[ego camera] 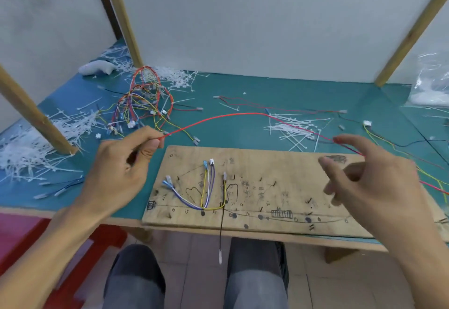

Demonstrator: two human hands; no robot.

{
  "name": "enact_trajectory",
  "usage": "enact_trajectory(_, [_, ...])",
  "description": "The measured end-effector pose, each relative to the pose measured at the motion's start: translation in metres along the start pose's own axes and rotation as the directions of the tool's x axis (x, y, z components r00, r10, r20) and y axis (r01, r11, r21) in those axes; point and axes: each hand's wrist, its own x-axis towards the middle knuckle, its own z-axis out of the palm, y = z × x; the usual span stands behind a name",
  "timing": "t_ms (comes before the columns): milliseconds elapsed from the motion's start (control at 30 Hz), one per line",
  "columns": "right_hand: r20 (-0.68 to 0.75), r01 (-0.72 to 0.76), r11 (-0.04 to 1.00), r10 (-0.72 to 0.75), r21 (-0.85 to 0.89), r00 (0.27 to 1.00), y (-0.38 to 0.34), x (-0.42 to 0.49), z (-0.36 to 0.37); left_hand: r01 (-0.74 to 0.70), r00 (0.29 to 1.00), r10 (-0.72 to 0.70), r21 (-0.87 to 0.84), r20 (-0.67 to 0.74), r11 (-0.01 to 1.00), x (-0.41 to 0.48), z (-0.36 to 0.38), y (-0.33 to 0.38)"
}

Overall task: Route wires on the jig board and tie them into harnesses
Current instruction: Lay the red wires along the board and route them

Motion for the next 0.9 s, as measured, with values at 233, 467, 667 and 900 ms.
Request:
enact_trajectory(233, [0.073, 0.524, 0.841, -0.536, 0.136, 0.841, -0.076, -0.04, 0.032, -0.153, 0.962, 0.176, -0.12, 0.21, 0.981, -0.016, 0.005, 0.028])
enact_trajectory(467, [0.53, -0.075, 0.751, -0.387, 0.656, 0.755, -0.092, -0.058, 0.106, 0.073, 0.941, -0.01, -0.173, 0.338, 0.982, -0.022, -0.007, -0.004])
enact_trajectory(667, [0.386, 0.275, 0.89, -0.413, 0.365, 0.825, -0.074, -0.057, 0.123, 0.3, 0.879, -0.268, -0.018, 0.395, 0.954, -0.035, -0.01, -0.058])
enact_trajectory(900, [0.407, 0.302, 0.925, -0.373, 0.229, 0.834, -0.065, -0.062, 0.129, 0.415, 0.88, -0.374, -0.092, 0.294, 0.905, -0.047, 0.008, -0.062])
